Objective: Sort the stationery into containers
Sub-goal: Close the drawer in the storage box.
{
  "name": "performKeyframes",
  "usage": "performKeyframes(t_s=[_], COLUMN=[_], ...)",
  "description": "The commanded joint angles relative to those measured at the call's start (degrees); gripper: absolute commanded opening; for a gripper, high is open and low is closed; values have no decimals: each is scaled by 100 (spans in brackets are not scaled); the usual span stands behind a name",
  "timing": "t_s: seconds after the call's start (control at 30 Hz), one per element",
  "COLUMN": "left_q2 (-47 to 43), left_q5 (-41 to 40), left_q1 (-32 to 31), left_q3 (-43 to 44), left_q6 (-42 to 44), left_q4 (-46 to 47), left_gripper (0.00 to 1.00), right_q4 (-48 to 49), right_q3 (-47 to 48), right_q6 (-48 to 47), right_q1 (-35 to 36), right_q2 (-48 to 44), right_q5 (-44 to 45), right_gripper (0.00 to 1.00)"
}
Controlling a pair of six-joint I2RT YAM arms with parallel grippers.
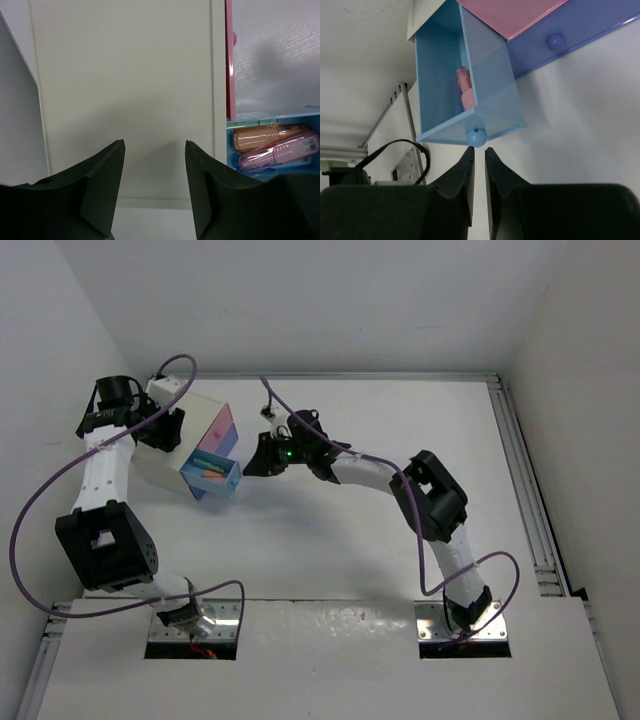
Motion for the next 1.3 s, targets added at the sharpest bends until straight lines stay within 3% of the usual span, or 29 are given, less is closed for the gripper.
performKeyframes(t_s=[0.0, 0.33, 0.8, 1.27], left_q2=[-291, -449, -397, -309], left_q5=[-294, -40, 13, 109], left_q1=[-27, -97, -212, -185], left_q3=[-49, -260, -586, -770], left_q6=[117, 618, 750, 908], left_q4=[-204, -801, -951, -1039], left_gripper=[57, 54, 53, 59], right_q4=[546, 757, 1258, 1865], right_q3=[399, 822, 1234, 2017], right_q6=[323, 569, 956, 1439], right_q1=[73, 222, 433, 600], right_q2=[149, 642, 1160, 1784], right_q5=[143, 389, 600, 1004], right_gripper=[13, 10, 10, 19])
